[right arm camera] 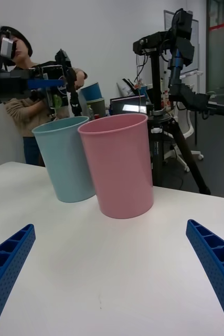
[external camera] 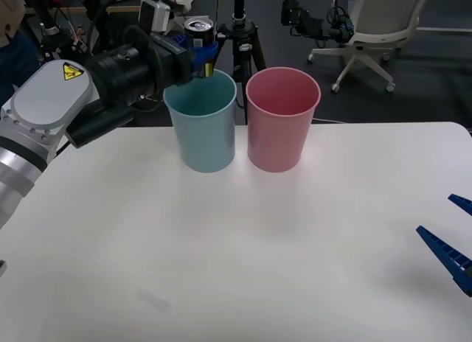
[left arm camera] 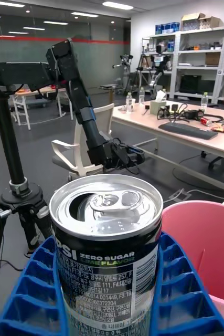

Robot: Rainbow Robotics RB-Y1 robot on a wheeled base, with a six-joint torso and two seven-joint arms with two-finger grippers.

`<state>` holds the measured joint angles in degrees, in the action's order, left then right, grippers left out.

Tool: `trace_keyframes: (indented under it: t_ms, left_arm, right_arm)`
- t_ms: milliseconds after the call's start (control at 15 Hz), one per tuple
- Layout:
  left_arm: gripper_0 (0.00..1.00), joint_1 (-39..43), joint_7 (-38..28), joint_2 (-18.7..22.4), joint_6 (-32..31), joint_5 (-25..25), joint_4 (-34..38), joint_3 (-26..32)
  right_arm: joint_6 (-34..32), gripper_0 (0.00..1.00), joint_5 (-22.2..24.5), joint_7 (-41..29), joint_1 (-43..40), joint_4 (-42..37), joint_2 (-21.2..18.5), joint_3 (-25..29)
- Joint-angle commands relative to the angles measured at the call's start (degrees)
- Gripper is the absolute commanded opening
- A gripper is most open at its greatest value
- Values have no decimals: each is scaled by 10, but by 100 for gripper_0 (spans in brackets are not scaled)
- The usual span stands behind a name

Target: Grasp the object on the table and drop it into the matching bin: aluminum can to the light blue bin, PET bottle to the pink bin.

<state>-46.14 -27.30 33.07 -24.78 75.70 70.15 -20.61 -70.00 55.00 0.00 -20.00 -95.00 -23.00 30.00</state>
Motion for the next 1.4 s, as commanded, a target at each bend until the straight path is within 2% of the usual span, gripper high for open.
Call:
trace_keyframes:
  t_ms: [67,867,1133,1400]
  left_arm:
    - [100,1,2,0,0,-1,0,0]
    - [100,2,10,0,1,-16,4,0]
    - [100,14,23,41,-27,-71,26,0]
    - [100,99,27,93,-31,-87,135,43]
  right_arm:
    - [0,100,0,0,0,0,0,0]
    - [0,100,0,0,0,0,0,0]
    - [0,100,0,0,0,0,0,0]
    - [0,100,0,0,0,0,0,0]
